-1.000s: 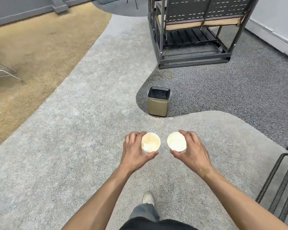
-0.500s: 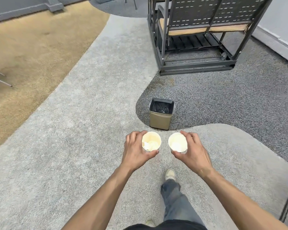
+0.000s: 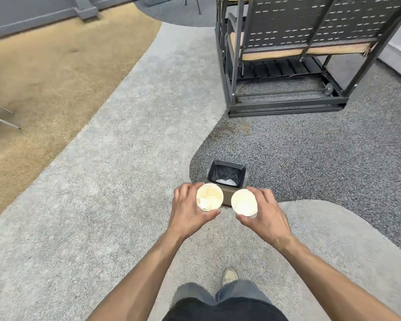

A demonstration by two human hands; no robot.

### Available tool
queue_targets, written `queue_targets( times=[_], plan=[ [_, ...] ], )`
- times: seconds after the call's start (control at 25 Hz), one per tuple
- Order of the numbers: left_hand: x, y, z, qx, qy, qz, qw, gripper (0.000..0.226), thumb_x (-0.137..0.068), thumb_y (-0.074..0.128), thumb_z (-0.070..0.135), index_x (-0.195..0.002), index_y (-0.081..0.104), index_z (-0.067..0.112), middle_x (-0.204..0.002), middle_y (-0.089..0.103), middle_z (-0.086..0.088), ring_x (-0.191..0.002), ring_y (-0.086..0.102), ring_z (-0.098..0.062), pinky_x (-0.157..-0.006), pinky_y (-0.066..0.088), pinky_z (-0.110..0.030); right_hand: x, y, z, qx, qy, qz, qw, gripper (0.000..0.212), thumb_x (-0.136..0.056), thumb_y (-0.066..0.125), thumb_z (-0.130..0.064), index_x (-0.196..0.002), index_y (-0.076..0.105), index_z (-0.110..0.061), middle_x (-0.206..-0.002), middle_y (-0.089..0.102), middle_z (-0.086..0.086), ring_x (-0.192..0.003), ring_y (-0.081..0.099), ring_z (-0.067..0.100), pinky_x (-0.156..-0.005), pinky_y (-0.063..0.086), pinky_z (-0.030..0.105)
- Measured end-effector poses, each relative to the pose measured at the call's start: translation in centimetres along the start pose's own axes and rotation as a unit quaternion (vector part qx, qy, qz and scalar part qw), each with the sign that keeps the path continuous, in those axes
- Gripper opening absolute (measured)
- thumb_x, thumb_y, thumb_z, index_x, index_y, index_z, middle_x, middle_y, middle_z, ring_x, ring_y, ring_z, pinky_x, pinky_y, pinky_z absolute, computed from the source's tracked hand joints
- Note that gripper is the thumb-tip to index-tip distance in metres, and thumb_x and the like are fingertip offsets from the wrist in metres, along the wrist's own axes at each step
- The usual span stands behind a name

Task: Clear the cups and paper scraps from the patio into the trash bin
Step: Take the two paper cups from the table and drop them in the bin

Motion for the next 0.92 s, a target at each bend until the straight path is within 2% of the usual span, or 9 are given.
queue_targets(
  times=[0.32, 0.6, 0.76, 0.92],
  plan=[
    [-10.2, 0.6, -0.9, 0.012, -0.005, -0.014, 1.0, 0.089, -0.058, 0.064, 0.073, -0.134, 0.038, 0.034, -0.117, 0.036, 0.009, -0.117, 0.03, -0.012, -0.096, 0.036, -0.033, -10.2, -0.2, 0.7, 0.006, 0.015, -0.007, 1.0, 0.084, -0.066, 0.073, -0.055, -0.136, 0.032, -0.034, -0.126, 0.037, -0.007, -0.108, 0.051, 0.018, -0.083, 0.052, 0.038],
    [-23.0, 1.1, -4.3, 0.019, 0.018, -0.057, 0.998, 0.091, -0.061, 0.07, 0.071, -0.137, 0.037, 0.034, -0.121, 0.035, 0.008, -0.118, 0.027, -0.01, -0.101, 0.037, -0.037, -21.2, 1.3, -0.3, -0.006, 0.072, 0.007, 0.997, 0.085, -0.066, 0.071, -0.059, -0.137, 0.031, -0.037, -0.128, 0.036, -0.009, -0.109, 0.051, 0.016, -0.083, 0.054, 0.042],
    [-29.0, 1.5, -5.2, 0.022, 0.039, -0.083, 0.996, 0.09, -0.061, 0.068, 0.072, -0.135, 0.036, 0.034, -0.12, 0.033, 0.009, -0.114, 0.023, -0.004, -0.1, 0.035, -0.033, -25.8, 1.1, -0.6, -0.005, 0.097, 0.024, 0.995, 0.083, -0.067, 0.072, -0.058, -0.136, 0.032, -0.037, -0.124, 0.036, -0.01, -0.106, 0.051, 0.015, -0.079, 0.053, 0.038],
    [-33.0, 2.4, -5.3, 0.022, 0.046, -0.1, 0.994, 0.09, -0.061, 0.071, 0.069, -0.136, 0.038, 0.031, -0.122, 0.037, 0.005, -0.116, 0.027, -0.01, -0.1, 0.034, -0.033, -29.1, 0.3, 0.0, -0.009, 0.12, 0.027, 0.992, 0.082, -0.068, 0.071, -0.059, -0.137, 0.033, -0.036, -0.124, 0.037, -0.009, -0.104, 0.052, 0.015, -0.078, 0.054, 0.041]
  ],
)
Point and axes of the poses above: each hand's wrist, its own x-axis away from the middle knuckle, its own y-axis out of the palm, z = x × y, the point moved 4 cm from there along -x, towards the middle knuckle
